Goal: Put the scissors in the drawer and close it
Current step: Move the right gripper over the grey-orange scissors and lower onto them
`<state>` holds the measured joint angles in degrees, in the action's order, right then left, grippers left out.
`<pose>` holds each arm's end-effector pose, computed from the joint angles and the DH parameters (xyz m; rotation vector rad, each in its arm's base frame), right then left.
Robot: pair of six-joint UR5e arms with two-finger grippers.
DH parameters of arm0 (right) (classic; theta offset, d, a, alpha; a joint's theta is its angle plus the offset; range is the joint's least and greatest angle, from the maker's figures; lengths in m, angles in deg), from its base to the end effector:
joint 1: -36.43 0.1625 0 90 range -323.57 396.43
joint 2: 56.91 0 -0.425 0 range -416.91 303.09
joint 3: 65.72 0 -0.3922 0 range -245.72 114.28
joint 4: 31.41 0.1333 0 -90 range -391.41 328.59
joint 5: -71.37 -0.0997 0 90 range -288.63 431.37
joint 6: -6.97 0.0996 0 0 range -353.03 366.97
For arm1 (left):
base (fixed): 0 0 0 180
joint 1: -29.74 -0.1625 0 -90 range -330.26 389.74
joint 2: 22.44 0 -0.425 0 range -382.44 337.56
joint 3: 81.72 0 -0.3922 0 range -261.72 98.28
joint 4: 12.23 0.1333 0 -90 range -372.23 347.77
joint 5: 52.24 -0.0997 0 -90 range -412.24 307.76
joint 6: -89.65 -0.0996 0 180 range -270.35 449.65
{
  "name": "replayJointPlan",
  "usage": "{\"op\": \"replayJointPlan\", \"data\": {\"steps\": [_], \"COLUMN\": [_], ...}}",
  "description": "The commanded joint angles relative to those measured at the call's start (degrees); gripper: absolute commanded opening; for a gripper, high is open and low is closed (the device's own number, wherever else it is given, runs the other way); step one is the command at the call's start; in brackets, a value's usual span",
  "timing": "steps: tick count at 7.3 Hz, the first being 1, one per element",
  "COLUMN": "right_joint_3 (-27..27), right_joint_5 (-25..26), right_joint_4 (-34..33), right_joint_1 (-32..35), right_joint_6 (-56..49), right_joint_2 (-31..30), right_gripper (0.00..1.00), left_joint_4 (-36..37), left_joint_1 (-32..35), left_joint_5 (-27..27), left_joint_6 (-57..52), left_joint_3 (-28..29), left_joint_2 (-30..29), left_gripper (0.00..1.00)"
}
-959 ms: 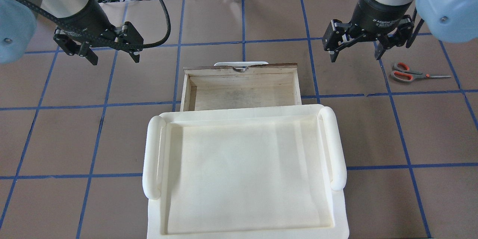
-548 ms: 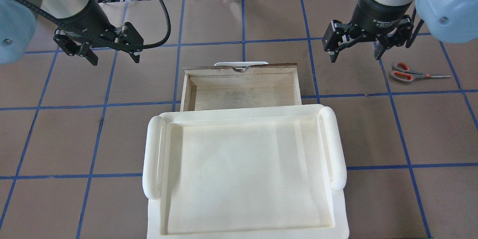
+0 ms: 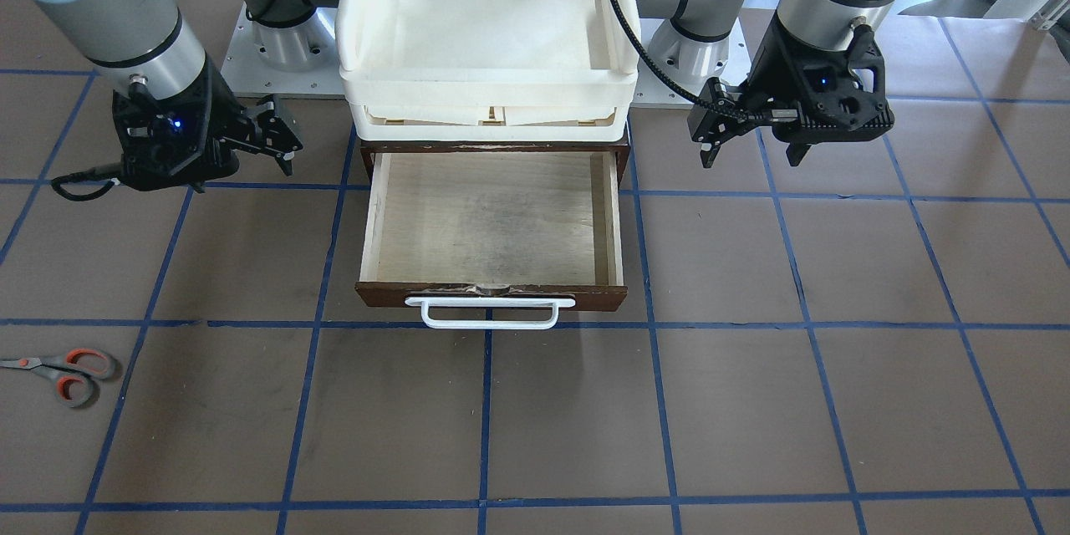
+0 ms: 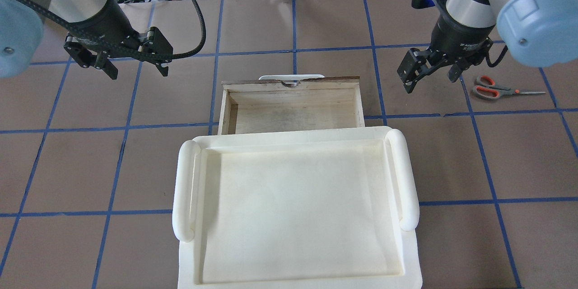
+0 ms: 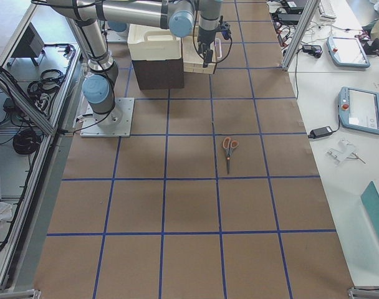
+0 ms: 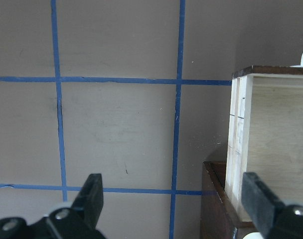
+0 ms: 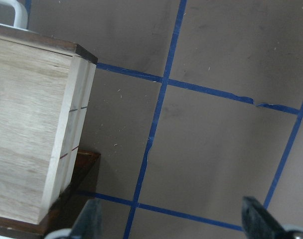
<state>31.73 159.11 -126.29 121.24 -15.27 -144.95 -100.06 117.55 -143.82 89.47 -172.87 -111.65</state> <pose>0.0921 -0.5034 0.4160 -0.4546 3.0491 0.1040 -0.1118 -0.4938 0.4886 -0.0553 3.1125 -0.0483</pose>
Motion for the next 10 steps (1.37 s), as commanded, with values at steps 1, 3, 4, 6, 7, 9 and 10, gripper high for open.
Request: {"op": "replayJointPlan", "data": {"steps": [1,3,4,6,7,9,10], "right_joint_3": [4.06,4.06,4.15,3.98,3.28,-0.05,-1.02], "right_joint_5": [-1.97,0.31,1.2,1.12,1.29,1.29,1.29], "right_joint_4": [-3.38,-7.65,-12.3,-22.67,-26.89,-29.13,-31.4], "right_joint_1": [-8.13,-15.7,-18.77,-24.58,-25.82,-26.19,-26.28], "right_joint_6": [-19.96,-36.82,-46.39,-64.94,-74.78,-84.6,-85.24], "right_joint_2": [2.42,7.94,10.75,16.55,18.84,23.5,25.09], "right_gripper": [0.99,0.99,0.99,0.99,0.99,0.96,0.95], "left_joint_4": [-0.06,-0.06,-0.06,0.02,-0.06,-0.06,-0.06], "left_joint_1": [0.0,0.0,0.0,-0.09,0.0,0.0,0.0], "left_joint_5": [0.0,0.0,0.0,0.08,0.0,0.0,0.09], "left_joint_6": [0.0,0.0,0.0,0.0,0.0,0.0,0.0], "left_joint_3": [0.0,0.0,0.0,0.0,0.0,0.0,0.0], "left_joint_2": [0.0,0.0,0.0,0.0,0.0,0.0,0.0], "left_gripper": [1.0,1.0,1.0,1.0,1.0,1.0,1.0]}}
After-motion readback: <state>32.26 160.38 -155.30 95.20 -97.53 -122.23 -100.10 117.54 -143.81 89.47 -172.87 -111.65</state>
